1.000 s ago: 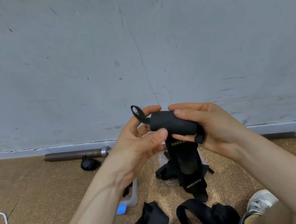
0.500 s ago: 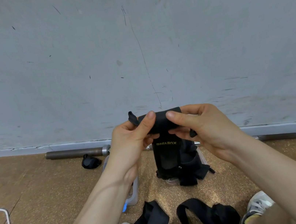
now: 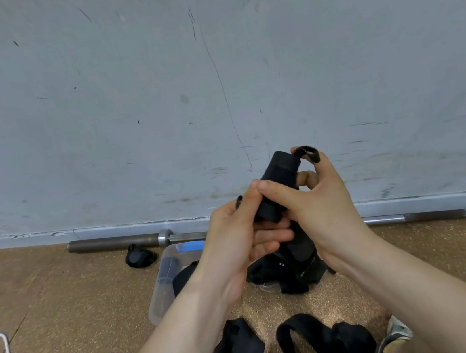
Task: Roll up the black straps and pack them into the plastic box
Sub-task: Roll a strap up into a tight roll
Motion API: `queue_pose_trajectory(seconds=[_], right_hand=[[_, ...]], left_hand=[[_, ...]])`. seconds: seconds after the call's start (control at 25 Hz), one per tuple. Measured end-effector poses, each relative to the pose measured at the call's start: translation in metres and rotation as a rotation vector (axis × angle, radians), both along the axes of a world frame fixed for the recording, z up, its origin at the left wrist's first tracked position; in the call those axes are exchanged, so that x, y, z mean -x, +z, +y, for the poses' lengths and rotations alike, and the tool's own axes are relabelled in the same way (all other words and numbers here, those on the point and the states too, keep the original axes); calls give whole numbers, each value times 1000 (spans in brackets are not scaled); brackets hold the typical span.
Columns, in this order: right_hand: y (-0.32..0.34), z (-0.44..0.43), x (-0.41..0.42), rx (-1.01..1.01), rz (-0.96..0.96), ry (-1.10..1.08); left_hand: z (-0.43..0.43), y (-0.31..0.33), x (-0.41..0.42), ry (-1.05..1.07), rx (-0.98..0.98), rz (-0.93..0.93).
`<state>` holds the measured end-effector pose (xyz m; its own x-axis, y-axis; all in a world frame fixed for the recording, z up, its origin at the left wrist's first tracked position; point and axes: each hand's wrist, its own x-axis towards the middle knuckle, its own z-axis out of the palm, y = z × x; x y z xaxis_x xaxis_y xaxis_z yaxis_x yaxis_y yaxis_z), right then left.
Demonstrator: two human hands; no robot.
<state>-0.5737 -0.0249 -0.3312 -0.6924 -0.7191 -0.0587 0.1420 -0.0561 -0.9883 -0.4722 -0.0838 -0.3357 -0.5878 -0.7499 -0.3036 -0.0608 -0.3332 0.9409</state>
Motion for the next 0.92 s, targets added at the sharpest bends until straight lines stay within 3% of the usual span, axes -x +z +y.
queue_pose_trajectory(seconds=[0.12, 0.24, 0.32, 0.4, 0.48, 0.56, 0.64, 0.8, 0.92], right_hand=[[0, 0, 3, -109, 107, 44], [8, -2, 16, -148, 130, 181], [19, 1, 34, -199, 276, 296], [33, 7, 47, -199, 391, 439], [41, 12, 51, -174, 457, 567], [41, 12, 49, -179, 546, 596], [40, 11, 48, -166, 581, 546], [35, 11, 58, -145, 604, 379], [33, 10, 64, -193, 321, 310]], left_hand=[[1, -3, 0, -113, 98, -73], [-8, 3, -5, -204, 319, -207], [-24, 13, -14, -40, 580, -271], [-41, 21, -22, 113, 717, -118], [-45, 23, -24, -87, 563, 66], [-38, 17, -19, -245, 410, 126], [-31, 15, -12, -189, 434, 95], [-32, 17, -10, 65, 411, 232], [-35, 17, -10, 149, 315, 322]])
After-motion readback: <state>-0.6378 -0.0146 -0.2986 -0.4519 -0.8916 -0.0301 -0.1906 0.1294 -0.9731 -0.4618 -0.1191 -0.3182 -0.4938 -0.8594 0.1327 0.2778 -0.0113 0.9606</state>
